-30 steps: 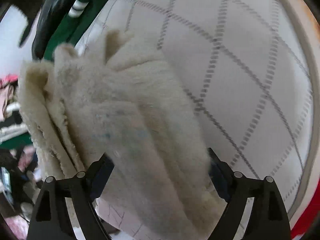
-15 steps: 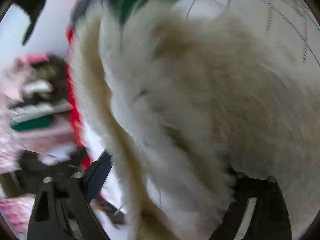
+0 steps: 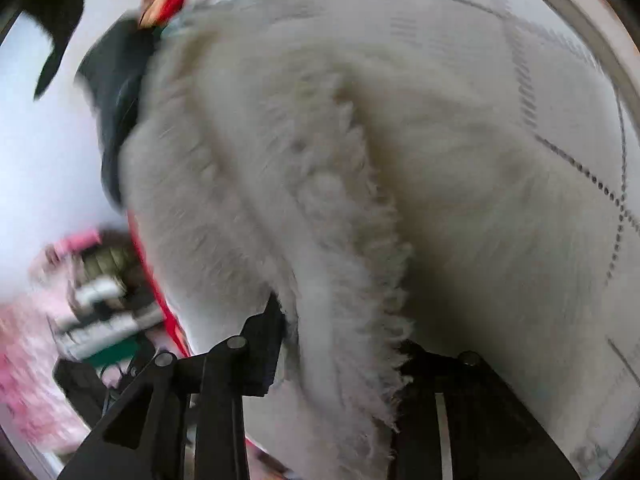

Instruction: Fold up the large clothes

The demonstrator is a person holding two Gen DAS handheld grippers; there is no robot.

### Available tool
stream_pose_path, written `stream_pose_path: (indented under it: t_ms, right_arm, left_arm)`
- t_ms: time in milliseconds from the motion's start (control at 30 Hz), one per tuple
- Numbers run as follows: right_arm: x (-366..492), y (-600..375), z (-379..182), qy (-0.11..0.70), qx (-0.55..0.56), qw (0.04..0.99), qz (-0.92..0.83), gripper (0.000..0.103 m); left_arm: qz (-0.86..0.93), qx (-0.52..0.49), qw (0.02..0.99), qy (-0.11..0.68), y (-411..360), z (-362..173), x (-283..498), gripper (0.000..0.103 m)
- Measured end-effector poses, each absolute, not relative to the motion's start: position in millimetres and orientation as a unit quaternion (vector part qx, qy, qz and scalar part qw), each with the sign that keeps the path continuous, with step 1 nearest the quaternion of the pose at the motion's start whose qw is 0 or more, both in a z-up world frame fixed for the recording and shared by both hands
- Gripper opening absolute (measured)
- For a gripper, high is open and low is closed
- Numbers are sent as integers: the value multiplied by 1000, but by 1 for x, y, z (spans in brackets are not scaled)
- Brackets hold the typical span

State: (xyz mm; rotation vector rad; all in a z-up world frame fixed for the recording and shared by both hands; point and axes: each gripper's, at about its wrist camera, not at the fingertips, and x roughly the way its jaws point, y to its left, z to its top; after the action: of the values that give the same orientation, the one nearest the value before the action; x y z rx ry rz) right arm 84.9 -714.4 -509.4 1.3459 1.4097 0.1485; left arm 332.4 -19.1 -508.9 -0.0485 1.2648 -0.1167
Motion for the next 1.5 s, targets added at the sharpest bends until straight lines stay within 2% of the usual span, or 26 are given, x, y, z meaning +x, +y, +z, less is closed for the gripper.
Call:
stream_pose_path:
  t_ms: [100, 167, 233, 267, 367, 433, 467, 600, 700, 767, 833, 967, 1033, 1100, 1133, 1167, 1233, 1367, 1400, 1433, 1500]
  right_arm:
    - [81, -720, -510, 592, 573, 561, 89, 36]
    - [81, -724, -494, 600, 553, 568, 105, 48]
    - [79, -731, -466, 607, 528, 584, 112, 73]
    - [74, -742, -452, 596, 523, 600, 111, 77]
    - [62, -772, -418, 563, 514, 641, 88, 81]
    - [54, -792, -410, 569, 485, 663, 46, 90]
    - [44, -806, -409, 578, 469, 667, 31, 91]
    - [41, -802, -471, 642, 453, 617, 38, 91]
    - [47, -780, -496, 655, 457, 598, 73, 87]
    - [57, -770, -497, 646, 455, 605, 94, 82]
    - [64, -766, -497, 631, 484, 595, 118, 60]
    - [78, -759, -501, 612, 538, 560, 152, 54]
    - [83, -752, -497, 592, 564, 543, 192, 53]
    - [94, -749, -497, 615, 531, 550, 192, 54]
    - [96, -749, -500, 630, 514, 555, 175, 61]
    - [97, -752, -502, 633, 515, 552, 169, 62]
    - [95, -757, -499, 634, 518, 550, 166, 70]
    - [94, -756, -494, 641, 488, 570, 163, 70]
    - [94, -754, -496, 633, 512, 557, 165, 57]
    - [95, -744, -498, 628, 526, 548, 169, 49]
    - [90, -737, -486, 622, 526, 551, 181, 46]
  left_arm:
    - [-79, 3, 798, 597, -44, -526, 340, 90]
    - [-98, 3, 792, 602, -52, -532, 343, 90]
    - [-121, -11, 790, 601, -55, -533, 347, 90]
    - [-136, -20, 788, 600, -56, -533, 349, 90]
    - [-169, -28, 776, 607, -62, -539, 357, 90]
    - [-191, -29, 766, 613, -69, -546, 362, 90]
    - [-199, -33, 761, 616, -72, -549, 364, 90]
    - [-239, -82, 729, 636, -75, -566, 377, 92]
    - [-267, -107, 706, 647, -72, -571, 383, 92]
    - [-282, -120, 697, 648, -69, -574, 384, 92]
    - [-286, -142, 691, 649, -66, -578, 384, 92]
    - [-280, -145, 709, 631, -64, -562, 381, 92]
    - [-266, -115, 729, 621, -62, -551, 378, 92]
    - [-261, -117, 727, 624, -54, -549, 375, 92]
    - [-259, -121, 723, 629, -49, -552, 374, 92]
    - [-258, -120, 720, 633, -46, -556, 373, 92]
    - [-259, -116, 720, 634, -46, -563, 372, 93]
    - [-261, -130, 717, 632, -54, -567, 377, 93]
    - [-262, -126, 722, 627, -56, -563, 375, 93]
    - [-260, -118, 730, 621, -60, -558, 375, 93]
    - [-255, -105, 742, 611, -63, -549, 373, 93]
